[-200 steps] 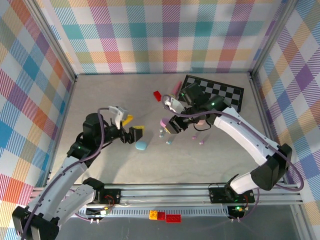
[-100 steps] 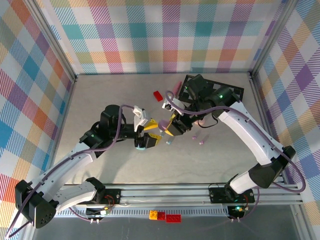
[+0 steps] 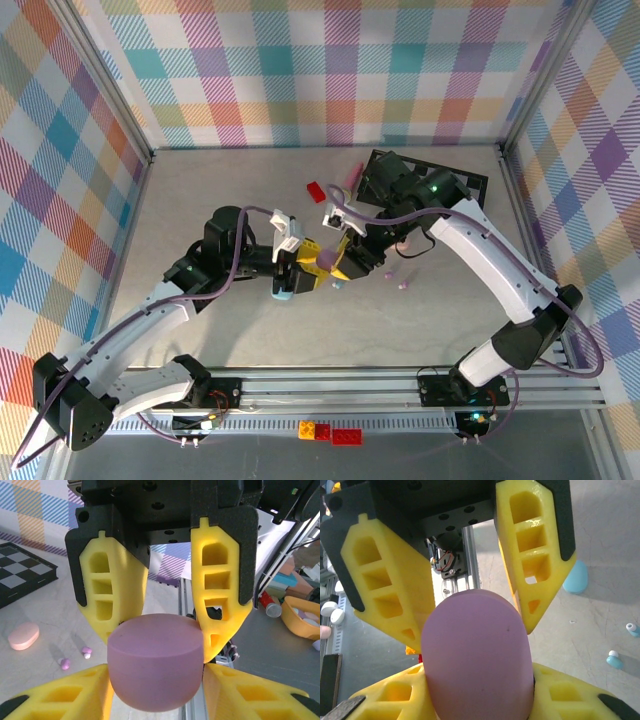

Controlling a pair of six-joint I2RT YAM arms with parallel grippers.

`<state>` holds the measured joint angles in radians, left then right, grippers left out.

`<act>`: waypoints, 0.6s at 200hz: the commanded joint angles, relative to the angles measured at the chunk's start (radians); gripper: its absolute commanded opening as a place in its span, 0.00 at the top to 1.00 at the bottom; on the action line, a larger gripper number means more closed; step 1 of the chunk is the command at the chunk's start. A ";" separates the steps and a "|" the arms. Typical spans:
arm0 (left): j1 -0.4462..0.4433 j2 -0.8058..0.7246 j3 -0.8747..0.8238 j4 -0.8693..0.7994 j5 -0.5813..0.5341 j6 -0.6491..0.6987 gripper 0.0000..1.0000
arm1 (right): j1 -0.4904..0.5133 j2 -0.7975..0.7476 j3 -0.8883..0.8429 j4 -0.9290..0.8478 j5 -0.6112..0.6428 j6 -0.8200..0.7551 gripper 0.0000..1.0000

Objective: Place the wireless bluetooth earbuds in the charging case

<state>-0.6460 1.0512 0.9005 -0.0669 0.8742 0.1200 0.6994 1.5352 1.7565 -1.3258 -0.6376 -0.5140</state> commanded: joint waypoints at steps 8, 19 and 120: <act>-0.012 0.012 0.041 0.034 0.055 -0.003 0.55 | -0.003 0.013 0.024 -0.029 -0.036 -0.046 0.78; -0.014 0.015 0.043 0.030 0.064 -0.002 0.55 | -0.003 0.012 0.026 -0.030 -0.034 -0.049 0.78; -0.032 0.042 0.068 -0.006 0.117 0.028 0.51 | -0.003 0.019 0.033 -0.037 -0.040 -0.063 0.78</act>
<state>-0.6590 1.0912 0.9237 -0.0776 0.9310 0.1215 0.6987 1.5440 1.7588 -1.3682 -0.6487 -0.5438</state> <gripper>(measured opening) 0.487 0.382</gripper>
